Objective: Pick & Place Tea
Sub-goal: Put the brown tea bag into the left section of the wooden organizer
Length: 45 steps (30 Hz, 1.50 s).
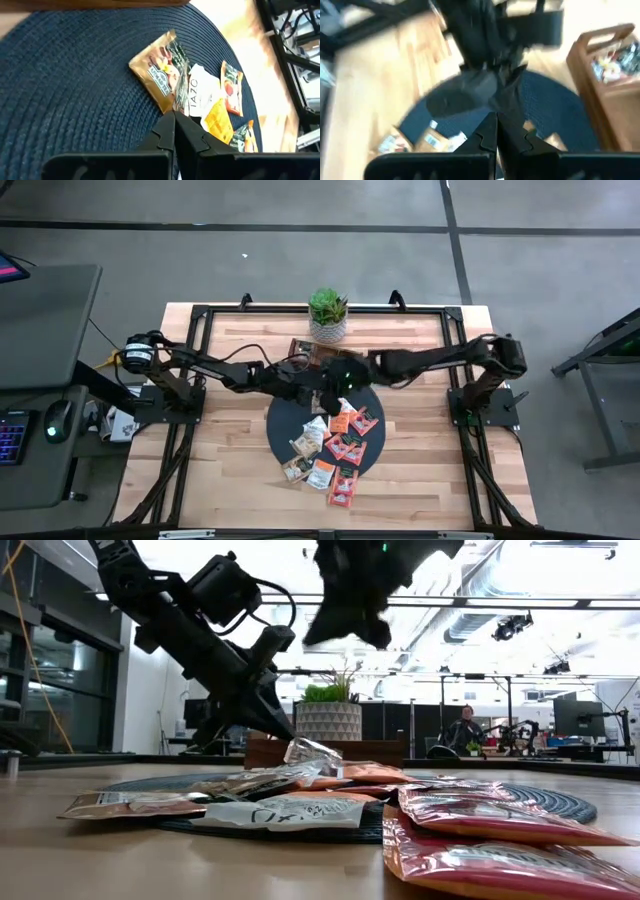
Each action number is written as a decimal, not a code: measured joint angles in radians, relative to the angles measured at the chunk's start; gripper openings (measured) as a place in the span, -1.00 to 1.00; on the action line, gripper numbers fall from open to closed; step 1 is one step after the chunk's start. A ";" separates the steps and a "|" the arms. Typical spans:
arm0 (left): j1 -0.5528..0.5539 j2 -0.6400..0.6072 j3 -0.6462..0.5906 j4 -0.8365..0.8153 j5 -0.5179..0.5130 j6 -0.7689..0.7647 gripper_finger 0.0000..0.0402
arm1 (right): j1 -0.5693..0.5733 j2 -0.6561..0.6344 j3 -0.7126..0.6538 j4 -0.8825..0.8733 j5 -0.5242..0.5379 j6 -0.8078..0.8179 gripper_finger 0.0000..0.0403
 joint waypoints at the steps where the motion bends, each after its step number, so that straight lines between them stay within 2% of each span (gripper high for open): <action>1: 0.000 0.000 -0.001 0.001 0.003 0.007 -1.00 | -0.013 -0.003 0.000 -0.023 -0.015 -0.012 -1.00; 8: 0.000 0.000 -0.002 0.016 0.027 0.100 -1.00 | -0.078 0.010 -0.004 -0.101 -0.146 -0.090 -0.90; 12: 0.000 0.000 -0.002 0.033 0.040 0.166 -1.00 | -0.100 0.016 -0.009 -0.131 -0.142 -0.138 -0.72; 18: 0.000 -0.002 -0.002 0.070 0.055 0.224 -1.00 | -0.133 0.043 -0.007 -0.134 -0.237 -0.176 -0.42; 22: 0.000 -0.002 -0.002 0.073 0.053 0.242 -1.00 | -0.135 0.071 -0.008 -0.128 -0.279 -0.201 -0.31; 45: 0.001 -0.030 0.022 0.072 0.044 0.328 -1.00 | -0.145 0.164 -0.009 -0.164 -0.301 -0.313 -0.28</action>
